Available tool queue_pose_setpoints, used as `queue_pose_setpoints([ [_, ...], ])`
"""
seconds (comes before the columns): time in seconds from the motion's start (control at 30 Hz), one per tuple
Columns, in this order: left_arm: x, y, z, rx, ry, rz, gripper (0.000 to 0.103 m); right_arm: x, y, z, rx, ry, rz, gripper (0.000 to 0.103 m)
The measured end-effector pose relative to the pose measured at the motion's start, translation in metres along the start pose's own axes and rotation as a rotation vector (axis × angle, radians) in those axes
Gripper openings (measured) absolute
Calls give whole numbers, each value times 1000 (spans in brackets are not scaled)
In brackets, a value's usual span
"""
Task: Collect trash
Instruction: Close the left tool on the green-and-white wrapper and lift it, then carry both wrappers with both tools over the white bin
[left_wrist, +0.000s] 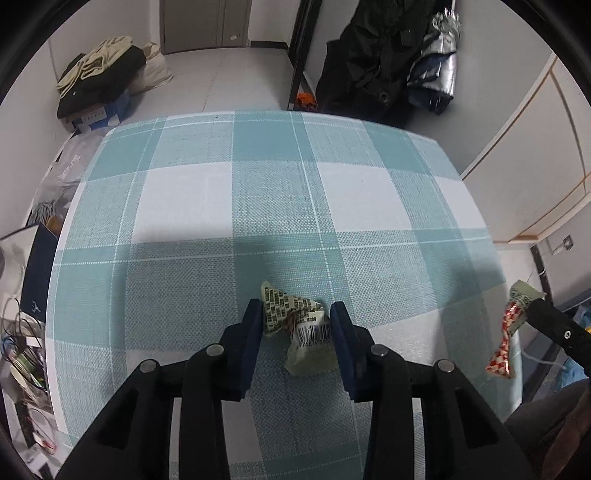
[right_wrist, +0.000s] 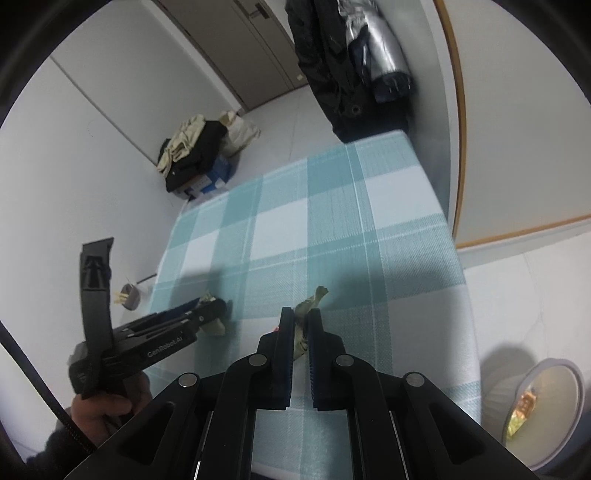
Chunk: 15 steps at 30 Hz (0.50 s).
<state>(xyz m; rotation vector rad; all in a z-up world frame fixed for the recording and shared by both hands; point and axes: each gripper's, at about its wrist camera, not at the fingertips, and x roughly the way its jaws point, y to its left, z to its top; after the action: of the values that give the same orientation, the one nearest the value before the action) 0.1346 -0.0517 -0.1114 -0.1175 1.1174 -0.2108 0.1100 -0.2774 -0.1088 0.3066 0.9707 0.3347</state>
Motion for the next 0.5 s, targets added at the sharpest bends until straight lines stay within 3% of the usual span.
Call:
queue_pose_setpoints([
  [0.2, -24, 8, 0, -36, -53, -57, 32, -45, 5, 3, -15, -97, 10, 6],
  [0.5, -84, -42, 7, 88, -201, -138, 32, -139, 14, 1, -52, -256, 35, 6],
])
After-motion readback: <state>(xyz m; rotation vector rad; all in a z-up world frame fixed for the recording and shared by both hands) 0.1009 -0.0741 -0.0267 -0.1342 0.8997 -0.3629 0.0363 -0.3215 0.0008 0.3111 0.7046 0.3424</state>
